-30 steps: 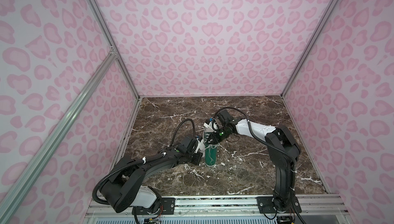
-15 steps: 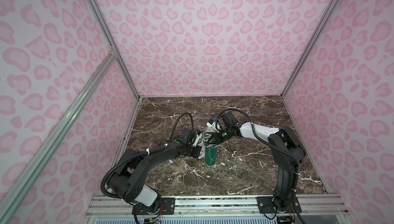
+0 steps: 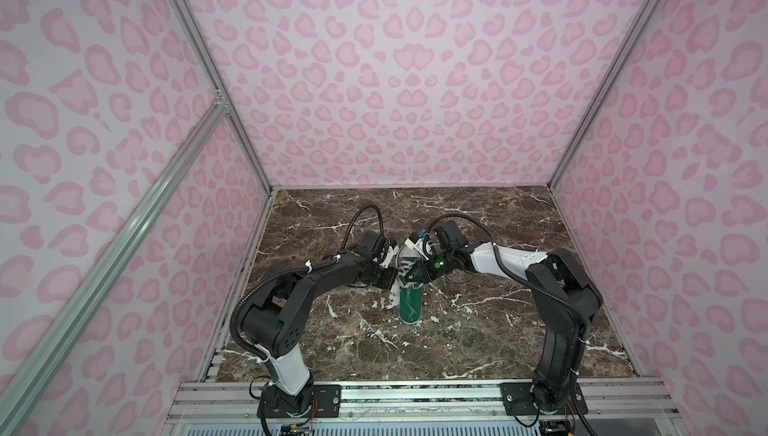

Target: Tie the shoes

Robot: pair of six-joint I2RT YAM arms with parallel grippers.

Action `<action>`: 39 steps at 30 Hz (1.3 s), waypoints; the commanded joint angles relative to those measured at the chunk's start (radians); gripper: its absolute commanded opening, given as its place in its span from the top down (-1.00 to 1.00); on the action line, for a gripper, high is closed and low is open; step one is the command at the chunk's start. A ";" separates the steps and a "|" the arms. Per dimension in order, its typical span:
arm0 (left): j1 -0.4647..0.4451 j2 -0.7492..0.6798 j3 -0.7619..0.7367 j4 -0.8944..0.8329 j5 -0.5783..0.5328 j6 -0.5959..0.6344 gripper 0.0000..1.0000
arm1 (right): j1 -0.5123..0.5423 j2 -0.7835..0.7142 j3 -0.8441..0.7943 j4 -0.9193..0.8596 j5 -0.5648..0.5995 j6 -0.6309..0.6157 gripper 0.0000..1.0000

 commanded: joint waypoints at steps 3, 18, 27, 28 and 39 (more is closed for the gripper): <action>0.004 0.041 0.047 -0.013 0.030 0.036 0.93 | 0.002 -0.032 -0.045 0.059 -0.055 0.024 0.87; 0.003 0.064 0.137 -0.046 0.093 0.048 0.93 | 0.011 -0.040 -0.060 0.042 -0.069 -0.030 0.68; -0.003 0.019 0.142 -0.053 0.097 0.070 0.93 | -0.012 -0.070 -0.104 0.104 -0.061 0.034 0.27; -0.003 0.025 0.150 -0.063 0.100 0.072 0.93 | -0.022 -0.077 -0.119 0.135 -0.070 0.061 0.24; -0.019 0.002 0.176 -0.099 0.052 0.133 0.93 | -0.088 -0.119 -0.224 0.341 -0.059 0.261 0.21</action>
